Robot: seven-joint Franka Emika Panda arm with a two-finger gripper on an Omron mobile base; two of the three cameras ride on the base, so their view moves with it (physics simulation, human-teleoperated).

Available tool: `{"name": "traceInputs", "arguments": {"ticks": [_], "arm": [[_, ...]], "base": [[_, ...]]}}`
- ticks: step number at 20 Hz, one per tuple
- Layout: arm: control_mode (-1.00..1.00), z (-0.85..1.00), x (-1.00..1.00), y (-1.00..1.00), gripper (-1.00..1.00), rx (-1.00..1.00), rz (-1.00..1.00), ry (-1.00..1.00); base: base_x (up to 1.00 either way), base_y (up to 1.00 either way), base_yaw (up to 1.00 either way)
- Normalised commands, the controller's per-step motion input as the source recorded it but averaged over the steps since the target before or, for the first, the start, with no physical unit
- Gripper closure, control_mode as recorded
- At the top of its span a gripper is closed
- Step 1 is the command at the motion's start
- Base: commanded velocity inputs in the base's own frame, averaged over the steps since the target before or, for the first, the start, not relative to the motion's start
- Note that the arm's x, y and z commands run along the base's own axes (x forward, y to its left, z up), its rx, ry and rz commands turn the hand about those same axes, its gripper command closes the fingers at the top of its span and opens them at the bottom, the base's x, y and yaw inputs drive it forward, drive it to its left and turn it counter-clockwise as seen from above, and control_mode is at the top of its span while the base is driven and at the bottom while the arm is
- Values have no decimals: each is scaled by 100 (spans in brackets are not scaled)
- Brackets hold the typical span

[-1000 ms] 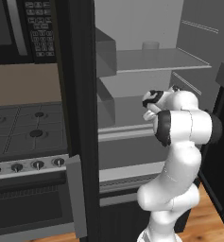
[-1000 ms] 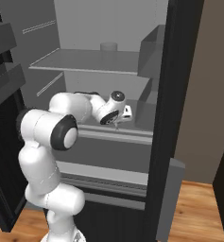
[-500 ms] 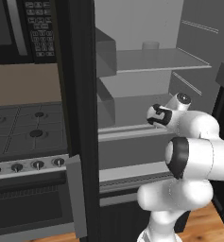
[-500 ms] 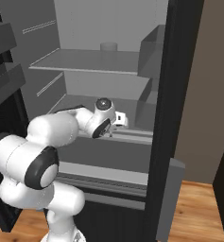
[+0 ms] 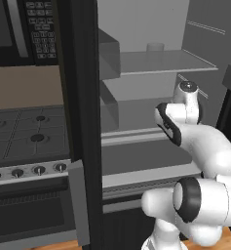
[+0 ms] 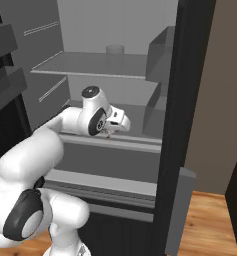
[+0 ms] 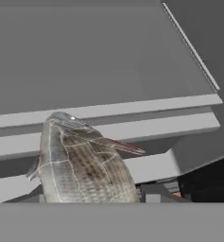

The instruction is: Pick fish from the fridge and place it on the plate on the counter.

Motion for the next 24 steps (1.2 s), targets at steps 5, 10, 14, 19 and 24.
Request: {"name": "traceInputs", "arguments": {"ticks": [5,10,14,19,24], "arm": [[-100,68,-77,0,100,0,-16,10],[-100,48,-85,0,100,0,-11,7],[-100,37,-86,0,100,0,-8,1],[-100,46,-79,4,100,0,-3,0],[-100,58,-51,27,100,0,0,0]], "base": [[0,0,0],[0,0,0],[0,0,0],[0,0,0],[0,0,0]]}}
